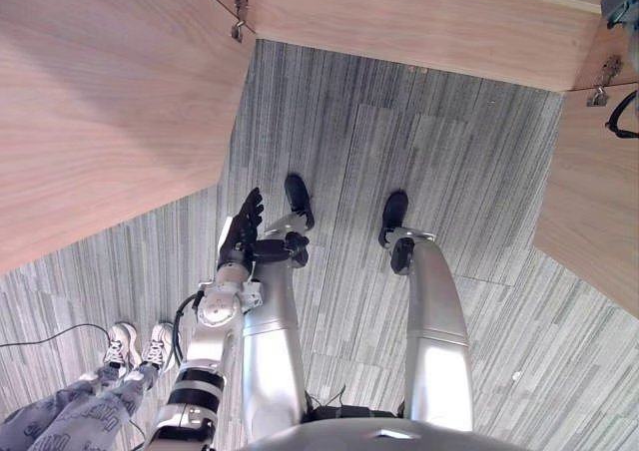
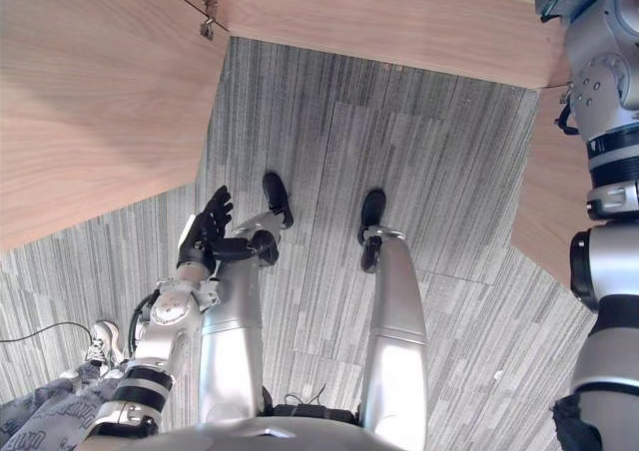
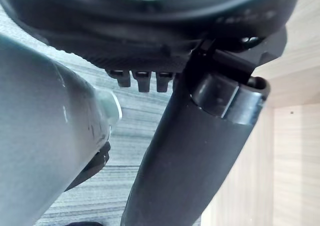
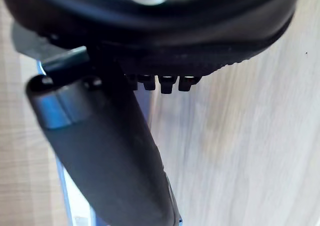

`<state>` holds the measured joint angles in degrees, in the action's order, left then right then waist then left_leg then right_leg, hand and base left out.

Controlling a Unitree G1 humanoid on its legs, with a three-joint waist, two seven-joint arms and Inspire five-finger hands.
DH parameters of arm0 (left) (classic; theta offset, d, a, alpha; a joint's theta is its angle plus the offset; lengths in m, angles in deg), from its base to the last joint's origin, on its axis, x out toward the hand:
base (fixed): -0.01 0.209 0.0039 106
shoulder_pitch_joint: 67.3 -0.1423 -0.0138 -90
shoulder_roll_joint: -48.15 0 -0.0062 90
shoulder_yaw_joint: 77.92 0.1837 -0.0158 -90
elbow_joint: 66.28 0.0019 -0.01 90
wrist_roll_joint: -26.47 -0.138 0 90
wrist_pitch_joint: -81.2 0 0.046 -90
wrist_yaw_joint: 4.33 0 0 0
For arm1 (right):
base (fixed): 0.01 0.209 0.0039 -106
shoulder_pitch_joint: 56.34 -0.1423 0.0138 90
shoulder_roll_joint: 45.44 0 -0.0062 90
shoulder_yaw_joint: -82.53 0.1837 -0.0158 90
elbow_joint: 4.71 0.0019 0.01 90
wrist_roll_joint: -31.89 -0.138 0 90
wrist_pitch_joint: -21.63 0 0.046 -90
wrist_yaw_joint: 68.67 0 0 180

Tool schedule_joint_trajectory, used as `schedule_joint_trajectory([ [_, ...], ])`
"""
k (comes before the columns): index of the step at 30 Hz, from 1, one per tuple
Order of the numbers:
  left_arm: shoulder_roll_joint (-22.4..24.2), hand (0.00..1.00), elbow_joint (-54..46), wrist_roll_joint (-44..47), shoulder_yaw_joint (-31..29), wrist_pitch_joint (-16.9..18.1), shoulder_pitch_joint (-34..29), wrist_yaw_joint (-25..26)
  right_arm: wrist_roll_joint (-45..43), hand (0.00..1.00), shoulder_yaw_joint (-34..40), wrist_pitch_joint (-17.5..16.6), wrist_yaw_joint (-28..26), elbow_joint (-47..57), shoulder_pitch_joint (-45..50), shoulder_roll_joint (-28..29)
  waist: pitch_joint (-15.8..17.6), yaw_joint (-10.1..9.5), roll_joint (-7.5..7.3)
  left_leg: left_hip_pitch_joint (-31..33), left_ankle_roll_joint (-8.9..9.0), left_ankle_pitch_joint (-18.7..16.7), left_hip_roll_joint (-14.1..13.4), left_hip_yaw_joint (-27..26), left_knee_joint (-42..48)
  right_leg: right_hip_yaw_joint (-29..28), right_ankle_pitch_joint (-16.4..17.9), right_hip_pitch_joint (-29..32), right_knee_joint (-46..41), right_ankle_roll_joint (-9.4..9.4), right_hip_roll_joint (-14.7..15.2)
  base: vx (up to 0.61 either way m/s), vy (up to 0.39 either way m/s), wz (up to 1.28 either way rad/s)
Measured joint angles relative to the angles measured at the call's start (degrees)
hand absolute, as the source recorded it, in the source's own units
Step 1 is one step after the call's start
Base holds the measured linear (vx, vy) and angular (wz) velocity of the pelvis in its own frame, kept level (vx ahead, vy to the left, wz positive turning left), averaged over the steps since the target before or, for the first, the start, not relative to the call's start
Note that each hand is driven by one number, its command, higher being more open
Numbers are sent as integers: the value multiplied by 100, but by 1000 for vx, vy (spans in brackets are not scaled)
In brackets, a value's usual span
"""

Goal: Walk over to the cabinet, pick up the folder, carry it to the office cabinet, place the folder inside the office cabinet, then close the office cabinet door

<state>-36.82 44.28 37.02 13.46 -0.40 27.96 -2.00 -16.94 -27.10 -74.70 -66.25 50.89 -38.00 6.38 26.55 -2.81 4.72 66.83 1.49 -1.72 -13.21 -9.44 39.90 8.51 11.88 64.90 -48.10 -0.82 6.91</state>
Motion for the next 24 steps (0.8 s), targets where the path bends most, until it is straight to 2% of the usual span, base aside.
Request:
schedule_joint_trajectory([
  [4, 0, 100, 7, -2, -1, 0, 0, -20, 311, 100, 0, 0, -41, 6, 3, -35, 1, -2, -15, 0, 0, -29, -11, -22, 20, -14, 5, -1, 6, 9, -3, -1, 5, -1],
  [6, -2, 100, 10, -7, -5, 0, 2, -21, 725, 100, -32, 0, -55, 147, 119, -94, -6, 1, -73, 0, -1, -55, -29, -45, 32, -30, 3, -1, 29, 12, -17, 3, 25, -5],
  [13, -22, 100, 154, -226, -11, -1, 237, -25, 1924, 100, -574, 0, -217, 659, 302, -421, -5, 4, -135, 0, -17, -88, -47, -75, 54, -45, -2, -20, 46, 26, -27, 5, 10, -2],
  [20, -86, 100, 223, -227, -17, -7, 293, -108, 2196, 100, -789, -37, -478, 1005, 644, -702, -32, 3, -200, -23, -38, -142, -57, -75, 75, -38, 12, -75, 103, 53, -30, 0, 0, 0],
  [24, -246, 100, 227, -229, -18, -15, 294, -190, 2173, 100, -888, -78, -682, 1184, 882, -818, -79, 8, -294, -69, -36, -176, -57, -93, 72, -53, 22, -113, 121, 72, -31, 0, 0, 0],
])
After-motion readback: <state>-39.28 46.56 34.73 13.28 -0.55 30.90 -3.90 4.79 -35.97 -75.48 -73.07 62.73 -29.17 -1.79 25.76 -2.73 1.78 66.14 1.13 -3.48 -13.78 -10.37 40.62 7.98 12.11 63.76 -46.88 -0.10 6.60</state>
